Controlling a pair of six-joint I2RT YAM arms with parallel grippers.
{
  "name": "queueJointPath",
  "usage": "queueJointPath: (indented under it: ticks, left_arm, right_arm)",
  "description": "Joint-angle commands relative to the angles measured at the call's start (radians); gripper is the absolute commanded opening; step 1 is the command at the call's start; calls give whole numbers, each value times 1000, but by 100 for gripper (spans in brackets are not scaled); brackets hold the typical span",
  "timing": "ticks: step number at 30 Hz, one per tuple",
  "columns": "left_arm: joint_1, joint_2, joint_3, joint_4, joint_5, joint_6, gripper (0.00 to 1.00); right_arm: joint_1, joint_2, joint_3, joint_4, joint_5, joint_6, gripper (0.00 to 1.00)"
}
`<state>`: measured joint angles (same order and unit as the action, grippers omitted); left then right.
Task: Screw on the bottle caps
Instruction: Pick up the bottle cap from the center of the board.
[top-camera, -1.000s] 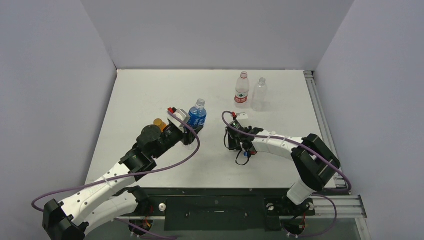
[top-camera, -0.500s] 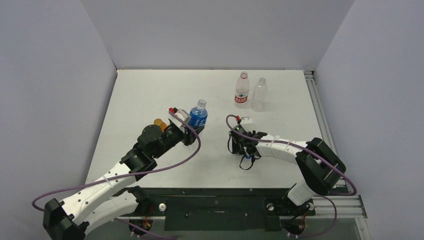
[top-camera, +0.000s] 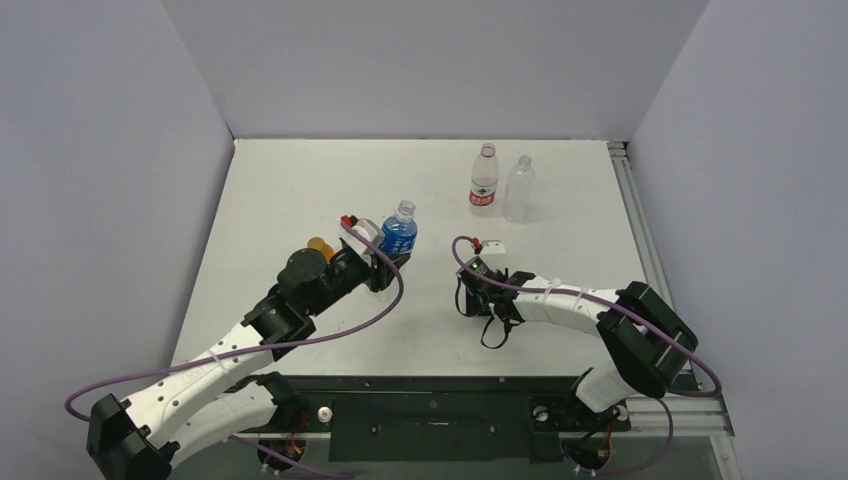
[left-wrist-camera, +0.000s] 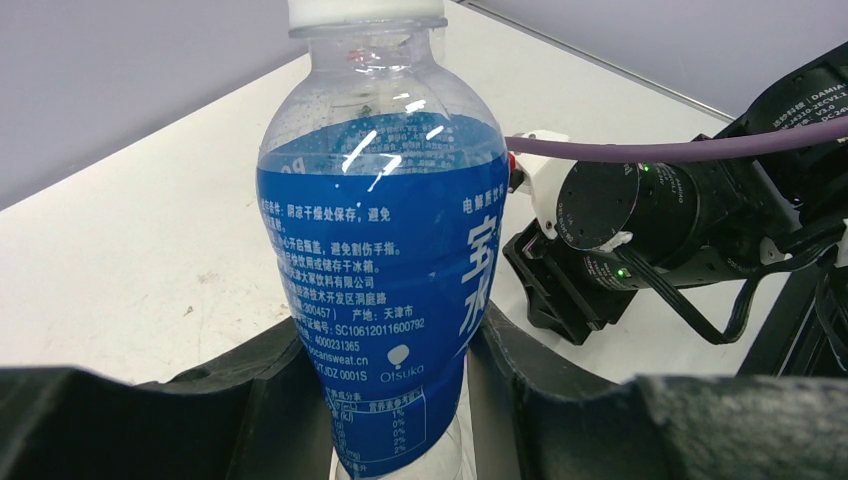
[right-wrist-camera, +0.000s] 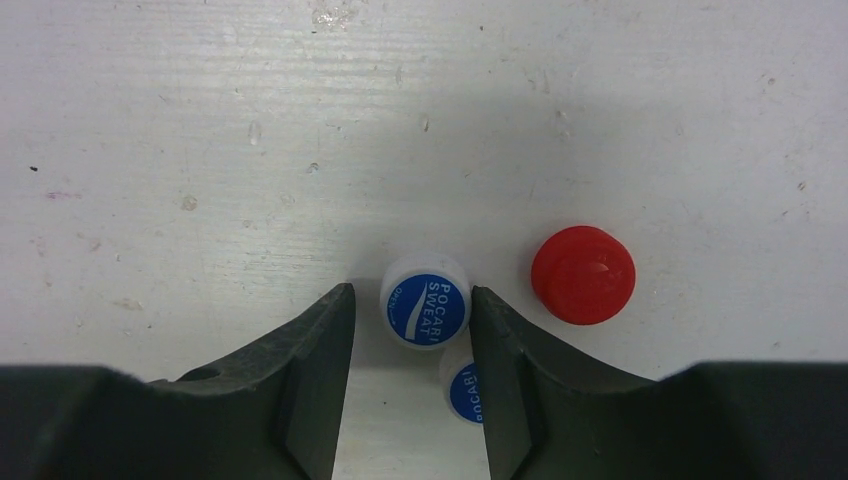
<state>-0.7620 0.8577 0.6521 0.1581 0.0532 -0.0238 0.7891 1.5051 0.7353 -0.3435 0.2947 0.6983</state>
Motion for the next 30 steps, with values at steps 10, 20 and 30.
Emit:
queueJointPath:
  ticks: [10,20,30]
  left_arm:
    - [5,49,46,44,28,-20,13]
    - [5,80,38,75,96,8,13]
    - [7,32,12,27,196,79,13]
  right_arm:
    - [14,-60,-46,32,17,39,13]
    - [-26,-176,-25,-7,-28,12,0]
    - [-27,-425,58,-194,-51,12,0]
